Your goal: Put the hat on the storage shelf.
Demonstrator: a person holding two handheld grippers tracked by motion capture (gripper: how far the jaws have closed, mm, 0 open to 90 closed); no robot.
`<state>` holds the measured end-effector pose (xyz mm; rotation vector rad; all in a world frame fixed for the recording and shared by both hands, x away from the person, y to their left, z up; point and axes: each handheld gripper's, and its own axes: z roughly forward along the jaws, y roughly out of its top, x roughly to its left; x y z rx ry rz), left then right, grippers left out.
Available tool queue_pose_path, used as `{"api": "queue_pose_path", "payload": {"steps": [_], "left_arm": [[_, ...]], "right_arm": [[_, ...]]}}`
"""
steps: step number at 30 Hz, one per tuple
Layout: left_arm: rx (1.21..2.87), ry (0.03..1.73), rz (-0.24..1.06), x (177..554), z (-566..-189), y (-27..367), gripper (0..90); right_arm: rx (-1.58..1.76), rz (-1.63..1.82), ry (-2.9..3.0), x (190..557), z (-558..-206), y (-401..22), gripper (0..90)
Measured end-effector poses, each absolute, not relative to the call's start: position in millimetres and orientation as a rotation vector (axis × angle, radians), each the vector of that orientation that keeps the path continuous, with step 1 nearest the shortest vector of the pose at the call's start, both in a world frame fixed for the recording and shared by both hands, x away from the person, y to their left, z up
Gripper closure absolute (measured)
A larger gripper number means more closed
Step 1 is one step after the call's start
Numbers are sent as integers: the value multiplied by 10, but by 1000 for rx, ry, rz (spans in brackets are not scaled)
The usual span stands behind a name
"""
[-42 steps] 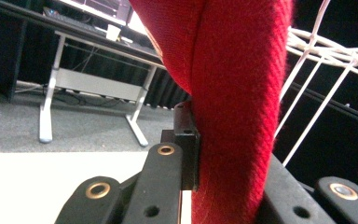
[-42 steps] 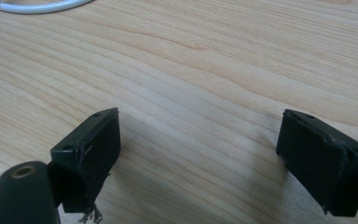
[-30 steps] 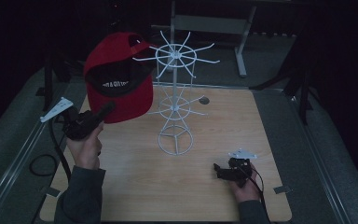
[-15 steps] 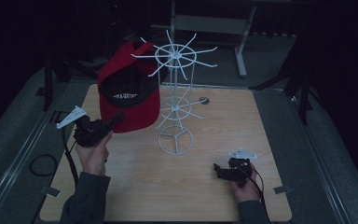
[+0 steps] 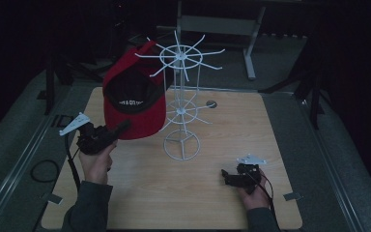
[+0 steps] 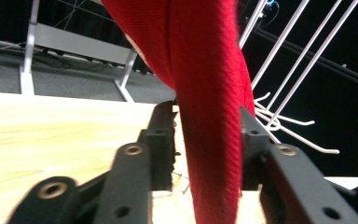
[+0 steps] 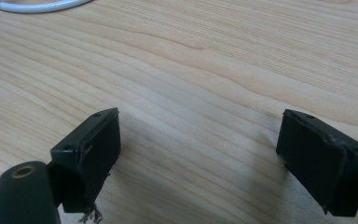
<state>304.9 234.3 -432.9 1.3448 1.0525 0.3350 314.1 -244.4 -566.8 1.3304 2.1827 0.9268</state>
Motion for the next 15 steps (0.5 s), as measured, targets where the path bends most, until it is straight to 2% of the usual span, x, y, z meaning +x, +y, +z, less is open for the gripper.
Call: {"api": "queue_pose_path", "payload": {"steps": [5, 6, 8, 15], "left_arm": [[1328, 1069, 344, 3037, -4322, 2380, 561], [1329, 1075, 341, 3038, -4325, 2387, 512], [1334, 1087, 343, 3039, -4334, 2398, 478], [1372, 1088, 324, 3042, -4392, 2407, 420]], "right_arm": [[1331, 927, 2183, 3140, -5668, -2444, 134], [1333, 927, 2184, 3139, -5667, -2444, 134], [1333, 926, 2184, 3138, -5667, -2443, 134], [1333, 927, 2184, 3138, -5667, -2444, 134]]}}
